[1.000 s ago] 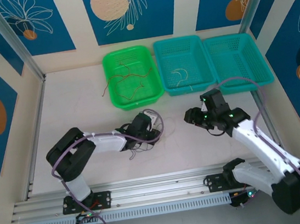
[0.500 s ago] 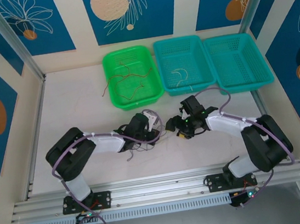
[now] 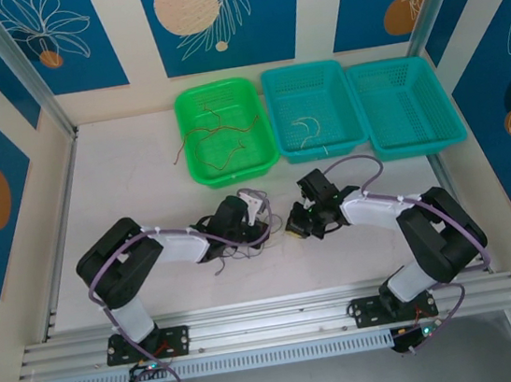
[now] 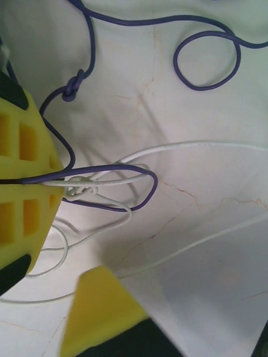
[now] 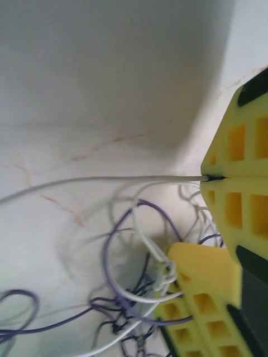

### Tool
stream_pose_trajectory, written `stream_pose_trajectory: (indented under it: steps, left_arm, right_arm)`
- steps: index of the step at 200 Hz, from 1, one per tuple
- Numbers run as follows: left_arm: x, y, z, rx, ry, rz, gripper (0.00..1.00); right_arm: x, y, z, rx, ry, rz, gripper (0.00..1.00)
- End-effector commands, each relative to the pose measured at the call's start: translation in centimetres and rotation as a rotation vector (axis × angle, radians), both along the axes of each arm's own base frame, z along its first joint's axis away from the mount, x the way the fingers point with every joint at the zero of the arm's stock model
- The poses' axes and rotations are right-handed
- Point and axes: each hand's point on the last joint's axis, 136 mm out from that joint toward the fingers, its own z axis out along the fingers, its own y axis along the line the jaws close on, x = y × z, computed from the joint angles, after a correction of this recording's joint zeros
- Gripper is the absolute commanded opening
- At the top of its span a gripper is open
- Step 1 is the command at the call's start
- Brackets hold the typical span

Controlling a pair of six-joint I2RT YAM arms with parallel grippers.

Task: Untangle the cables

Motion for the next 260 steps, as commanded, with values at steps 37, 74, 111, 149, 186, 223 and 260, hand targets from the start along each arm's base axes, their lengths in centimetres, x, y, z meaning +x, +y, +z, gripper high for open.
stream_pose_trajectory:
  steps: [37, 74, 111, 149, 186, 223, 260]
  left_arm:
    - [1.3, 4.4, 1.2, -0.021, 0.033, 0.148, 0.00]
    - [1.1, 6.9, 1.4, 0.078, 0.001, 0.157, 0.00]
    - [0.9, 10.1, 0.6, 0.179, -0.021, 0.205, 0.06]
    - [0.8, 14.2, -1.1, 0.279, 0.000, 0.318, 0.23]
    - [0.7, 17.0, -2.0, 0.322, 0.022, 0.413, 0.40]
    - [0.8, 18.4, -1.6, 0.342, 0.008, 0.451, 0.48]
    - [0.6, 13.0, 4.9, 0.010, -0.144, 0.246, 0.70]
  right_arm:
    - [1.3, -10.8, 8.0, -0.154, -0.274, -0.281, 0.00]
    - [0.6, -18.1, 12.9, -0.191, -0.405, -0.503, 0.00]
    - [0.9, -21.5, 17.4, -0.161, -0.498, -0.620, 0.00]
    - [1.3, -24.0, 23.4, -0.114, -0.621, -0.695, 0.00]
    - [1.1, -25.0, 27.6, -0.076, -0.704, -0.733, 0.00]
    - [1.4, -23.9, 31.0, -0.004, -0.782, -0.695, 0.00]
    - [2.3, -20.5, 35.1, 0.123, -0.852, -0.546, 0.00]
